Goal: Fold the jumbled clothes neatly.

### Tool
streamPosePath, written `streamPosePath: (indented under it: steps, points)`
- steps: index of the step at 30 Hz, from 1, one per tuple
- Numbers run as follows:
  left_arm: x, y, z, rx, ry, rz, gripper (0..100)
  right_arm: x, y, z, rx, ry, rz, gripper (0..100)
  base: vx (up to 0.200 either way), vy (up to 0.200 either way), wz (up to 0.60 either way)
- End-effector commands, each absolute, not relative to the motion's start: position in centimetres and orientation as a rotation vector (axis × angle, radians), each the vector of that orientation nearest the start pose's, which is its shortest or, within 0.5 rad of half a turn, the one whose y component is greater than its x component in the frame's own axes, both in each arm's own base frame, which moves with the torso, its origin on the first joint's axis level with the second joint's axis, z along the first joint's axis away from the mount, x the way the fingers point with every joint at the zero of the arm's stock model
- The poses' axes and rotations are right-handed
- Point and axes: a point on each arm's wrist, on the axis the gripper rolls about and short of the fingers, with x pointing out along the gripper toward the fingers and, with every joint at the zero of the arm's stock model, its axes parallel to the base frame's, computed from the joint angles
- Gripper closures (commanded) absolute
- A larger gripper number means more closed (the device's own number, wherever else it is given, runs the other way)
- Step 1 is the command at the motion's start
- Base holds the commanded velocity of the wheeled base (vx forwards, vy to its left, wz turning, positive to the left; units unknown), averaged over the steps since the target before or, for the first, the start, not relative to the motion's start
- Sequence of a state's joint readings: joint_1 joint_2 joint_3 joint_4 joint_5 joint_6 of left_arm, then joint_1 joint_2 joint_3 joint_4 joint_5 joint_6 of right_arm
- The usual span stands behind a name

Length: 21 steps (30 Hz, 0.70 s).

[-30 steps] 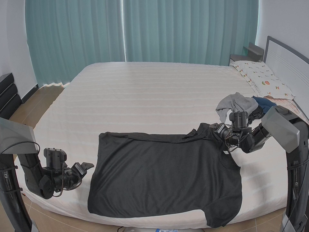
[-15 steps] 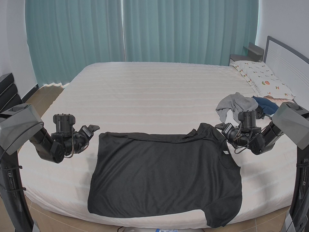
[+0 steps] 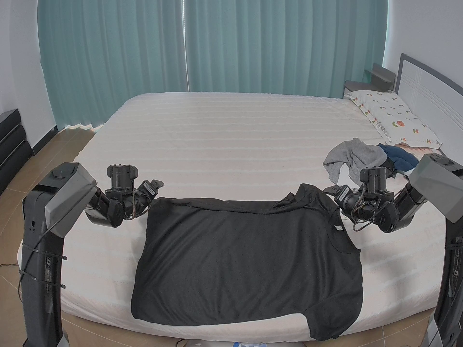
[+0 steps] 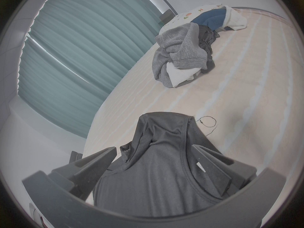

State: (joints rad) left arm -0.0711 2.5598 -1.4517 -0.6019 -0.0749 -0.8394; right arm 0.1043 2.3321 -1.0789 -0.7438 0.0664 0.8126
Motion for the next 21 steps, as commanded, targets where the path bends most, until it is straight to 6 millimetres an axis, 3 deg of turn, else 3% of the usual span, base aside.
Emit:
streamPosePath:
  steps: [1, 7, 15, 16, 21]
  points:
    - [48.9, -3.8, -3.0, -0.816, 0.558, 0.092, 0, 42.3, 3.8, 2.0, 0.760, 0.548, -0.060, 0, 0.000, 0.000, 0.00]
    - [50.2, -4.0, -3.9, -0.791, 0.501, 0.162, 0, 42.6, 3.6, 1.6, 0.756, 0.547, -0.064, 0, 0.000, 0.000, 0.00]
    - [50.2, -4.2, -4.0, -0.785, 0.499, 0.166, 0, 43.0, 3.9, 1.5, 0.755, 0.541, -0.054, 0, 0.000, 0.000, 0.00]
    - [50.1, -4.3, -4.0, -0.784, 0.501, 0.166, 100, 43.2, 3.8, 1.4, 0.752, 0.540, -0.056, 0, 0.000, 0.000, 0.00]
    - [50.3, -4.2, -3.8, -0.789, 0.486, 0.164, 100, 44.1, 2.3, -0.4, 0.642, 0.550, -0.062, 0, 0.000, 0.000, 0.00]
